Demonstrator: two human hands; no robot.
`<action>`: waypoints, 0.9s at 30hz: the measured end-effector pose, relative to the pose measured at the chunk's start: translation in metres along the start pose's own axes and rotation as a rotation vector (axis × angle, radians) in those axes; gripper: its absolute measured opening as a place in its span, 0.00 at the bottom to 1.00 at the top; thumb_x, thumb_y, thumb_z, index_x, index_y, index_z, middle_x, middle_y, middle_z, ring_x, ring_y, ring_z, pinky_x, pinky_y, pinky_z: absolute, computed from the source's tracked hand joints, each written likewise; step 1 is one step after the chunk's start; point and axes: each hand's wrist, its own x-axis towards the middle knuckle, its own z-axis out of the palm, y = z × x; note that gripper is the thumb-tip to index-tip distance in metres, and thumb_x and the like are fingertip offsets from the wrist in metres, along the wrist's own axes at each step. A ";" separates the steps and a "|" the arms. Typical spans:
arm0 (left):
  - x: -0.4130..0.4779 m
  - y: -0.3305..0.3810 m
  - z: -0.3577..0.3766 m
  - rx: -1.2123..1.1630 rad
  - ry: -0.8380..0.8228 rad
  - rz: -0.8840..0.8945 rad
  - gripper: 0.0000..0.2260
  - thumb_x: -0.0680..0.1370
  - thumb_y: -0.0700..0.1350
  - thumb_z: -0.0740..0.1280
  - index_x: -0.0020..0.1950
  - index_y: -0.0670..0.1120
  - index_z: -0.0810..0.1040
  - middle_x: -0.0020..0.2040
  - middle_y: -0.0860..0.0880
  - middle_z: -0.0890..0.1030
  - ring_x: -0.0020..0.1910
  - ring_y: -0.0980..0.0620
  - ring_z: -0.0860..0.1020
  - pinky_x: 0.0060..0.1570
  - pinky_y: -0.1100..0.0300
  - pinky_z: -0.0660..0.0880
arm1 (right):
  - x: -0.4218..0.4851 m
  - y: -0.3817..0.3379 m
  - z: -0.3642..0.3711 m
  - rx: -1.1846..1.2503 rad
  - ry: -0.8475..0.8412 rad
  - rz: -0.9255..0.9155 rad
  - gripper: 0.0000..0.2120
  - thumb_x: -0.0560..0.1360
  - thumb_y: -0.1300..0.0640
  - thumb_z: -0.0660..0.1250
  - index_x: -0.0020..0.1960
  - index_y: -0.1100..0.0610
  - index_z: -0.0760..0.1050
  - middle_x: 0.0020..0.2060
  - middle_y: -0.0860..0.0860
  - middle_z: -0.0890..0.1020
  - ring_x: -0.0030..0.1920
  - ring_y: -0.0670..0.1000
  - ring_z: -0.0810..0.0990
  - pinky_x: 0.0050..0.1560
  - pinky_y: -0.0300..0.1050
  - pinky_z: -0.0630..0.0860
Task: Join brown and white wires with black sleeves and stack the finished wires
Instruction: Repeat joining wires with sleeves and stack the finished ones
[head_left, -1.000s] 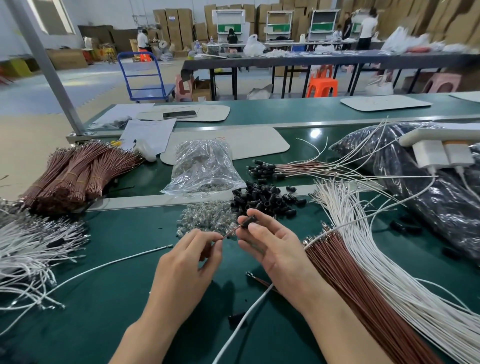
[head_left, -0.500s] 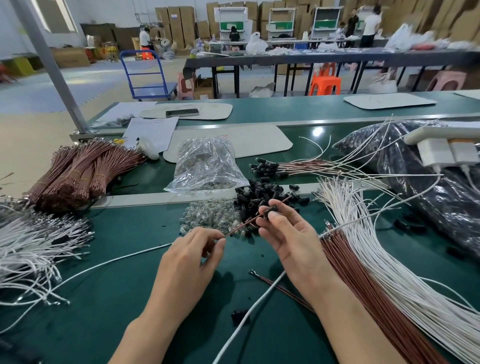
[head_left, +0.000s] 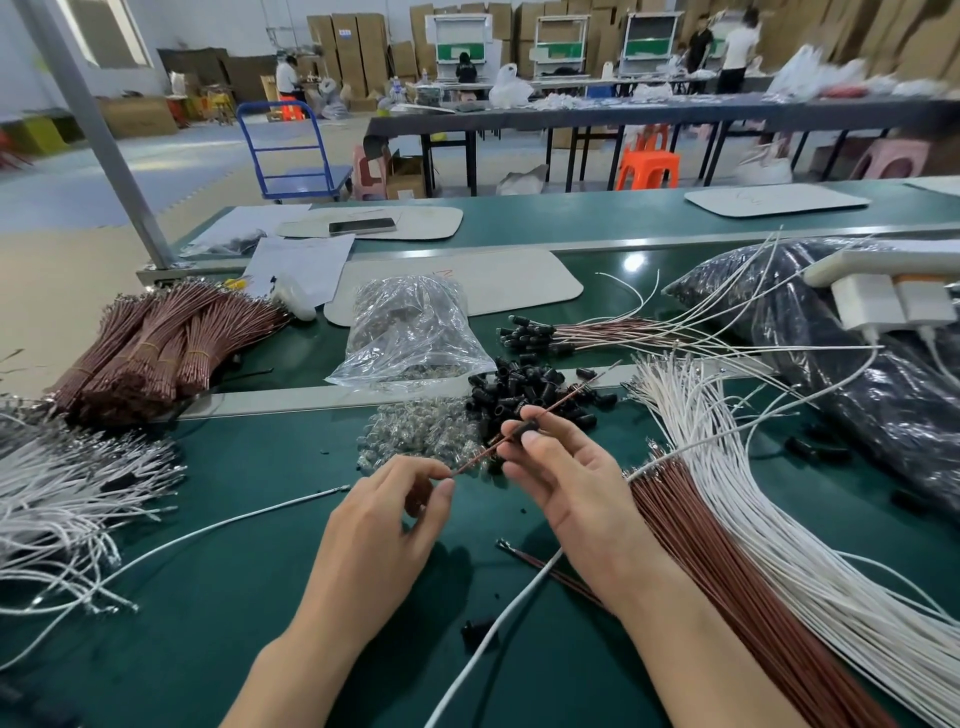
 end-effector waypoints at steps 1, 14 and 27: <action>0.000 0.000 0.001 0.004 0.000 0.010 0.10 0.81 0.59 0.61 0.51 0.56 0.78 0.45 0.62 0.78 0.44 0.55 0.78 0.42 0.50 0.79 | 0.000 0.000 0.000 -0.003 -0.002 0.003 0.10 0.77 0.65 0.68 0.58 0.58 0.81 0.52 0.58 0.86 0.49 0.52 0.86 0.47 0.40 0.81; -0.001 -0.001 0.000 -0.025 0.022 0.014 0.06 0.81 0.59 0.65 0.53 0.58 0.77 0.43 0.60 0.78 0.44 0.57 0.79 0.45 0.64 0.74 | -0.002 0.008 0.003 -0.120 -0.077 -0.008 0.09 0.77 0.63 0.70 0.54 0.54 0.83 0.53 0.56 0.86 0.50 0.53 0.85 0.48 0.40 0.80; -0.002 0.000 0.000 -0.041 0.005 0.013 0.08 0.81 0.58 0.60 0.51 0.58 0.76 0.47 0.61 0.79 0.45 0.57 0.78 0.45 0.59 0.74 | -0.004 0.013 0.004 -0.177 -0.114 0.021 0.10 0.79 0.64 0.67 0.56 0.54 0.81 0.54 0.56 0.86 0.50 0.52 0.86 0.47 0.40 0.80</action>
